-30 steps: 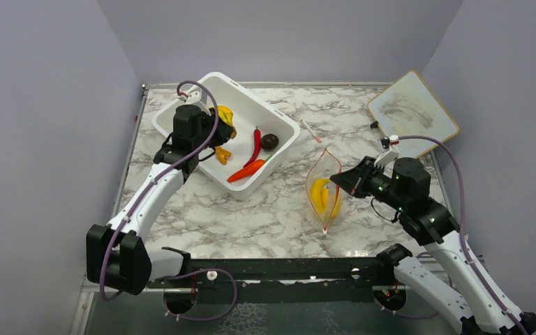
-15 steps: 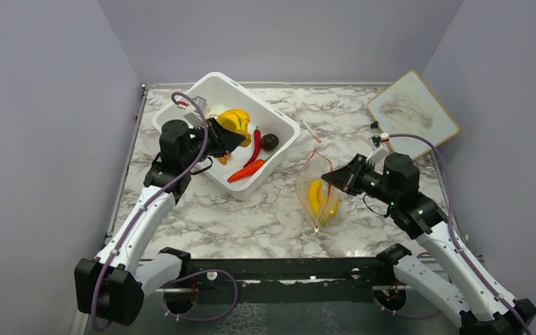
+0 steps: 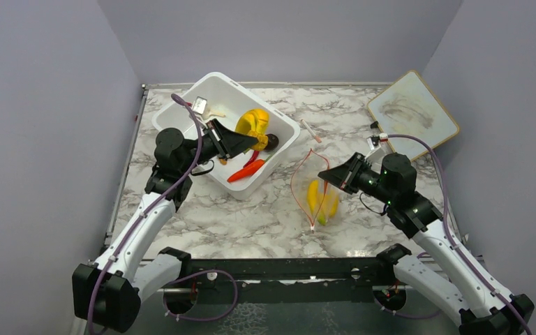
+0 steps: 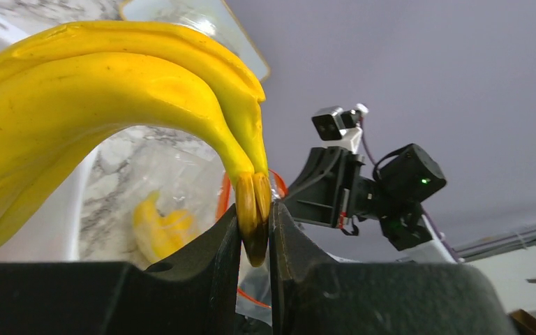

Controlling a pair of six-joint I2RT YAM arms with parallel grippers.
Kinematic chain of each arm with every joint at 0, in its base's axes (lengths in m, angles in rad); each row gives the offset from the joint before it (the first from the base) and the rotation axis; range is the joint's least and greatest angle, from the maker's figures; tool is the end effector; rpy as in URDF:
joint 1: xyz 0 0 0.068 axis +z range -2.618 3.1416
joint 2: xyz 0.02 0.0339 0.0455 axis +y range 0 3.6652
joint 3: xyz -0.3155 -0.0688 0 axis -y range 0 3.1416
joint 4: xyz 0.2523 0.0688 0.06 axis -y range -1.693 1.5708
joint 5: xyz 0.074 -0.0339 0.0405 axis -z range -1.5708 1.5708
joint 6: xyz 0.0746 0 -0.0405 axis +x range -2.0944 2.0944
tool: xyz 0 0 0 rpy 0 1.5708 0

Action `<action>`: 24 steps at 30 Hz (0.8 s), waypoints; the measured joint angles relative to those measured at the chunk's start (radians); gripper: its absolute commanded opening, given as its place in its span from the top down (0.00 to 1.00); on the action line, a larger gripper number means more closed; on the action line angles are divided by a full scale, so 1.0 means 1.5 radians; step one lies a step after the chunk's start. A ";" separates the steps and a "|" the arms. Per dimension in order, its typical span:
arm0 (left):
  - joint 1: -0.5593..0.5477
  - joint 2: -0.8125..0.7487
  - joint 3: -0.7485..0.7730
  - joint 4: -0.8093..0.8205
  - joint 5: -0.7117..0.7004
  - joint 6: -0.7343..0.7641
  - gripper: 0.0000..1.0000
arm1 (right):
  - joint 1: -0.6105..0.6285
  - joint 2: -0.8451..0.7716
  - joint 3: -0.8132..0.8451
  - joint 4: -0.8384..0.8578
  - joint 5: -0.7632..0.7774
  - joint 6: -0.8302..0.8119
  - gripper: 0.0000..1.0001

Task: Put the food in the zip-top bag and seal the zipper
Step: Place the fake fruit in the zipper food storage bag.

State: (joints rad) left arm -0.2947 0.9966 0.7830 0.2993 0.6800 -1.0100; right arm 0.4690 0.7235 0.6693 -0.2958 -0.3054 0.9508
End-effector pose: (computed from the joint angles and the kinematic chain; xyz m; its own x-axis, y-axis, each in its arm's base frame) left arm 0.2155 -0.1144 0.3949 -0.6554 -0.4892 -0.5755 0.5083 0.2779 -0.8151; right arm 0.1460 0.0991 0.3188 -0.7336 0.4984 -0.4619 -0.1479 0.5463 0.8244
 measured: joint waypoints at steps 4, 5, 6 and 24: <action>-0.018 -0.002 -0.004 0.036 0.008 -0.062 1.00 | 0.000 0.000 -0.001 0.011 0.000 0.014 0.99; -0.025 -0.005 -0.004 0.045 0.008 -0.080 1.00 | 0.000 0.000 -0.002 0.013 0.000 0.020 0.99; -0.031 -0.009 -0.005 0.052 0.008 -0.093 1.00 | 0.000 0.000 -0.003 0.016 0.000 0.026 0.99; -0.190 -0.033 -0.027 0.176 -0.085 -0.273 1.00 | 0.000 -0.004 -0.053 0.091 0.016 0.094 0.99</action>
State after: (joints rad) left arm -0.5800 0.9478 0.7429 0.5636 0.5529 -1.4200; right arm 0.4690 0.7170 0.5900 -0.1589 -0.2813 1.0916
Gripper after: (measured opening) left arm 0.197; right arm 0.012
